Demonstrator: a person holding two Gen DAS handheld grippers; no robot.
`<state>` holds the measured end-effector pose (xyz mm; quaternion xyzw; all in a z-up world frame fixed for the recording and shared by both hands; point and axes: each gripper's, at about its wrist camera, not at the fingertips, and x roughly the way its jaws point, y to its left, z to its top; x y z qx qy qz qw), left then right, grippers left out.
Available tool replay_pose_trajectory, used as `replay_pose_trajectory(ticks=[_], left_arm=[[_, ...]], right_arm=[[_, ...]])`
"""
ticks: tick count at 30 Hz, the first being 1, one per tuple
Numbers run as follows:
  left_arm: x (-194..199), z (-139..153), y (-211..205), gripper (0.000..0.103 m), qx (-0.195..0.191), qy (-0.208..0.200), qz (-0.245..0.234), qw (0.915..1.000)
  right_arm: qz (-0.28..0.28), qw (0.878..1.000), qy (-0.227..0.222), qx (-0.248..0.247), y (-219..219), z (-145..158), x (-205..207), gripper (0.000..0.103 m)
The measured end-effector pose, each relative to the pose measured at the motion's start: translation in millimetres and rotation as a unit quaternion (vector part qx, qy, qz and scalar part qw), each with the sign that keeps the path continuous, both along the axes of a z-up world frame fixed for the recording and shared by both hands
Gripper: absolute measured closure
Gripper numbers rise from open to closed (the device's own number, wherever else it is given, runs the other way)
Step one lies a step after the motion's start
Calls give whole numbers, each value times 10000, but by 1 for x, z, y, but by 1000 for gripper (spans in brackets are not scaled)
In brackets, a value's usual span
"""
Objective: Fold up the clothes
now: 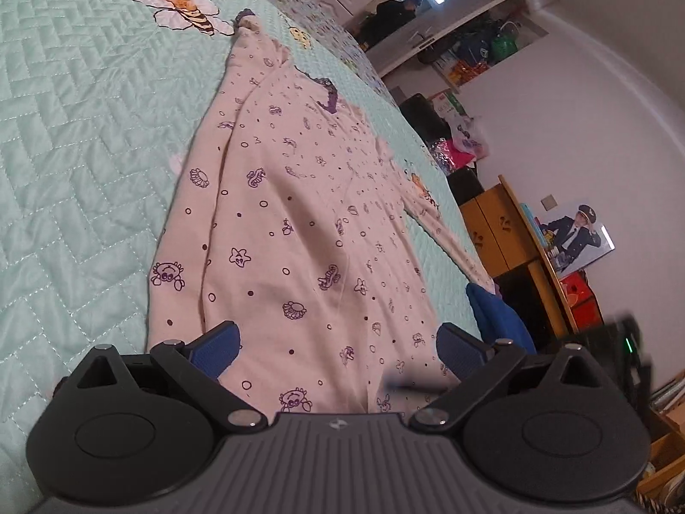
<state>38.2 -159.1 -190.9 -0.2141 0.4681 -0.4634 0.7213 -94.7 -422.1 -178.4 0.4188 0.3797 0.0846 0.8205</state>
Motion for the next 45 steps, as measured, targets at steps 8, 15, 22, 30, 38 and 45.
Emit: replay_pose_trajectory(ticks=[8, 15, 22, 30, 38, 45], left_arm=[[0, -3, -4, 1, 154, -168, -134, 9997], [-1, -5, -2, 1, 165, -202, -206, 9994], [0, -5, -1, 1, 139, -189, -232, 9995], [-1, -5, -1, 1, 187, -222, -276, 9992], [-1, -5, 1, 1, 169, -218, -299, 9992], [-2, -5, 1, 1, 166, -229, -304, 9991]], right_arm=[[-1542, 9870, -26, 457, -91, -16, 77, 78], [-1719, 9824, 141, 715, -101, -34, 107, 78], [-1647, 9853, 118, 431, -93, -25, 115, 98], [-1906, 9813, 240, -107, -115, -12, 124, 103], [-2066, 9765, 192, 574, -132, -20, 111, 95], [-1536, 9864, 352, 473, -105, -24, 121, 71]])
